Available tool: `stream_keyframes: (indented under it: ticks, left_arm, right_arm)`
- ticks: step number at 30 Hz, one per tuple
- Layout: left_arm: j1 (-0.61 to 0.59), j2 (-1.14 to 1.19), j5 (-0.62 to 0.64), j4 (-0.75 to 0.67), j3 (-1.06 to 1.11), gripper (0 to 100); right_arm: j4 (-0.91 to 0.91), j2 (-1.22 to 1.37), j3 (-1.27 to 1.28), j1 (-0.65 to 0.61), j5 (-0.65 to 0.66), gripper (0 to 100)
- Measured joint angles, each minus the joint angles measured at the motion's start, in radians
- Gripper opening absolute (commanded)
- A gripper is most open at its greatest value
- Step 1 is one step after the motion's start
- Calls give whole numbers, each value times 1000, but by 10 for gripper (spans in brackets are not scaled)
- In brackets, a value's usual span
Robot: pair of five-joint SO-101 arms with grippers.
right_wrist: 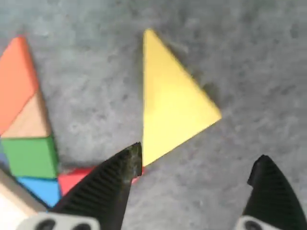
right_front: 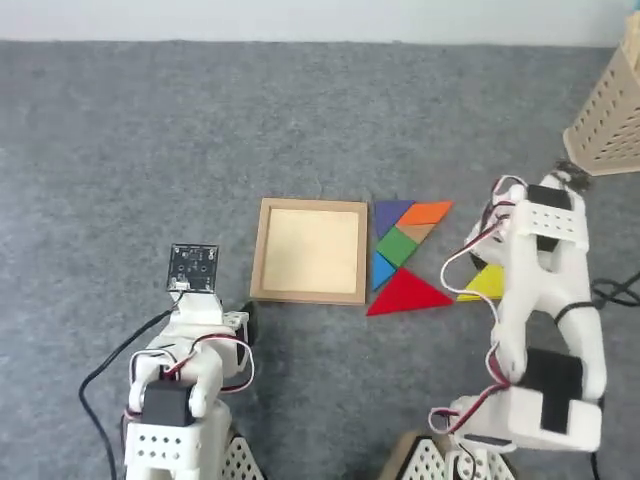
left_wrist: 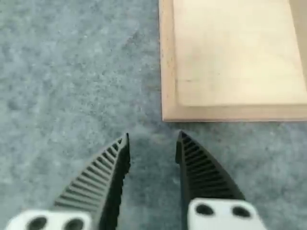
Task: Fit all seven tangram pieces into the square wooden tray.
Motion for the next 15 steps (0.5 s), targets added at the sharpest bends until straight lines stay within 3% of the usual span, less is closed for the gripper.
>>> stream_keyframes:
  ticks: [7, 15]
  left_arm:
    - [2, 0, 0, 0, 0, 152]
    - [2, 0, 0, 0, 0, 152]
  right_arm:
    - [0, -5, 0, -95, 0, 355]
    - [-48, 29, -2, -17, 6, 355]
